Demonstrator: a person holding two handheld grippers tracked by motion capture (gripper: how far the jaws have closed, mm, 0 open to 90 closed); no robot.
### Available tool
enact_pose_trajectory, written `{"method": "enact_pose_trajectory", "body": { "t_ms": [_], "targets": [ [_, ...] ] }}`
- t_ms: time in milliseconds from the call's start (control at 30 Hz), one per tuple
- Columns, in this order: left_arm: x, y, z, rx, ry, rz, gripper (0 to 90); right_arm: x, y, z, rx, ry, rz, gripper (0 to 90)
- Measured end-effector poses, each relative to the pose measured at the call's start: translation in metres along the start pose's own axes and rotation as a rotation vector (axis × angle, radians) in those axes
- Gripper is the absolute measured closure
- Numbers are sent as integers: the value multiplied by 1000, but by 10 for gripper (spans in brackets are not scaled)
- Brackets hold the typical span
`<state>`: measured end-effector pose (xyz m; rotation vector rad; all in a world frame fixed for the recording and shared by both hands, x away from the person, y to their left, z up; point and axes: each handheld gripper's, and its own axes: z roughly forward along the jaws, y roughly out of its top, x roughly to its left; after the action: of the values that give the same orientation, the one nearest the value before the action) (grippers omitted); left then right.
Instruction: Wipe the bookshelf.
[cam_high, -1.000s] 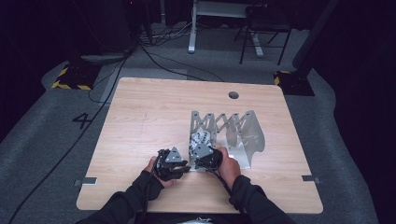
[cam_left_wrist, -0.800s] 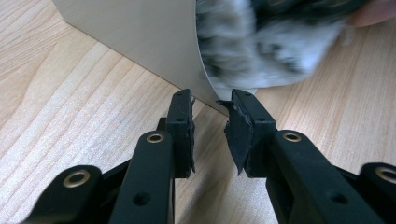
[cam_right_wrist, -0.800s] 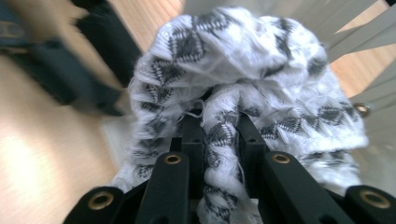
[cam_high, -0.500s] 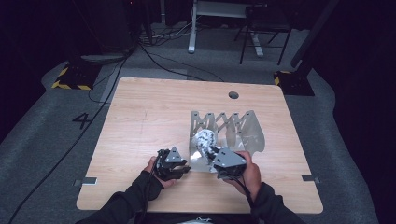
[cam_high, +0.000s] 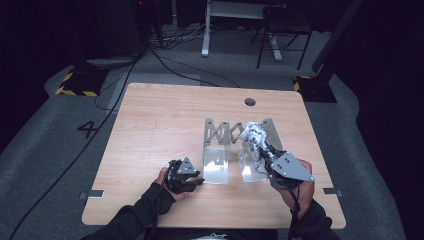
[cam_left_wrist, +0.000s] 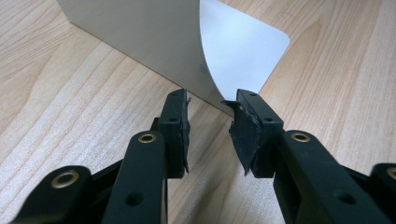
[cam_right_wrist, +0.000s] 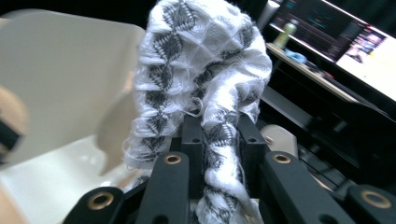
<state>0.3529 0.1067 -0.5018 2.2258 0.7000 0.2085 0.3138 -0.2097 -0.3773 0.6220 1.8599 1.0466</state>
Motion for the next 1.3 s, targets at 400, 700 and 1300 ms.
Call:
{"method": "enact_pose_trajectory", "body": {
  "t_ms": [400, 700, 1300],
  "targets": [
    [0, 0, 0, 1, -2, 2, 646, 2, -36, 41, 196, -105, -52, 770],
    [0, 0, 0, 1, -2, 0, 644, 18, -33, 38, 224, -100, -154, 770],
    [0, 1, 1, 3, -4, 6, 610, 40, -86, 78, 447, 19, -144, 768]
  ]
}}
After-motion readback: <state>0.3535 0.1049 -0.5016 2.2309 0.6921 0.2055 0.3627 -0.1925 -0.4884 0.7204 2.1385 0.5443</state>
